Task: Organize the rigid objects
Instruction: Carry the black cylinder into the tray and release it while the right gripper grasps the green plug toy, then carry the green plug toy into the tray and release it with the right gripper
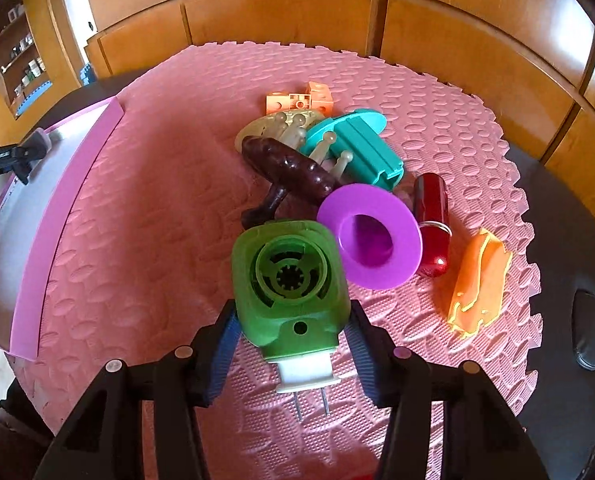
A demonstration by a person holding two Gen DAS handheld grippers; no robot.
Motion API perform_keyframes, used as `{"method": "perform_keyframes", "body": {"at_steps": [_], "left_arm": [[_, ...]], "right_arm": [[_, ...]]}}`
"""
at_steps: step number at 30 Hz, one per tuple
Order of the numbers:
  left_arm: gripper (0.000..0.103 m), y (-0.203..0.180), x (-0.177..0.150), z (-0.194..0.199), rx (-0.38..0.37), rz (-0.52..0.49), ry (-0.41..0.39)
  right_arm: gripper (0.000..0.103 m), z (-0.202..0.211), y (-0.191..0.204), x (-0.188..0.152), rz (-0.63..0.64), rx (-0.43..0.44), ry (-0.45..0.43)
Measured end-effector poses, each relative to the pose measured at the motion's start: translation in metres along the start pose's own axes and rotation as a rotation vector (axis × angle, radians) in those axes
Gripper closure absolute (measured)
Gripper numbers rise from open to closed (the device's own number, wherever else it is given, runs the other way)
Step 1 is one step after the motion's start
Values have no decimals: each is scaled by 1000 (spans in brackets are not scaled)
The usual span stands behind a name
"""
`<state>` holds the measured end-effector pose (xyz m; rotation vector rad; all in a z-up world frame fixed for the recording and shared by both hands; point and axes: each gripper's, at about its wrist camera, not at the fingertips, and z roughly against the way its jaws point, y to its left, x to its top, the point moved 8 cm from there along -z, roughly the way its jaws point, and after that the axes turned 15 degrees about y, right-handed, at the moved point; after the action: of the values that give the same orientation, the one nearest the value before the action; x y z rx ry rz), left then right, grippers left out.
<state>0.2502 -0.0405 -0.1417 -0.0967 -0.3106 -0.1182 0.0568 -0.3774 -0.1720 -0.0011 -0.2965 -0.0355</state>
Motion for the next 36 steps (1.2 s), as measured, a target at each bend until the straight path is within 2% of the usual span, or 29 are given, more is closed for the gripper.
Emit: {"method": "perform_keyframes", "body": {"at_steps": [9,17,22,32,35,36], "left_arm": [[36,3,-22,29,26,-2,-63],[36,-4,-80,54,-3,17,-72],[36,-22,-108,59,8,0,-65],[36,-41,-124,68,29,-45,-96],[36,-43,-126,70,26,-51,-99],[36,-44,-126,70,25,-53,-100]], "right_arm": [[50,0,0,2,-9,7,1],[50,-1,0,4,-15,0,-2],[50,-1,3,3,-2,-12,-11],[50,-1,3,1,-5,9,-14],[44,-1,5,0,2,20,-25],[38,-2,8,-1,22,18,-28]]}}
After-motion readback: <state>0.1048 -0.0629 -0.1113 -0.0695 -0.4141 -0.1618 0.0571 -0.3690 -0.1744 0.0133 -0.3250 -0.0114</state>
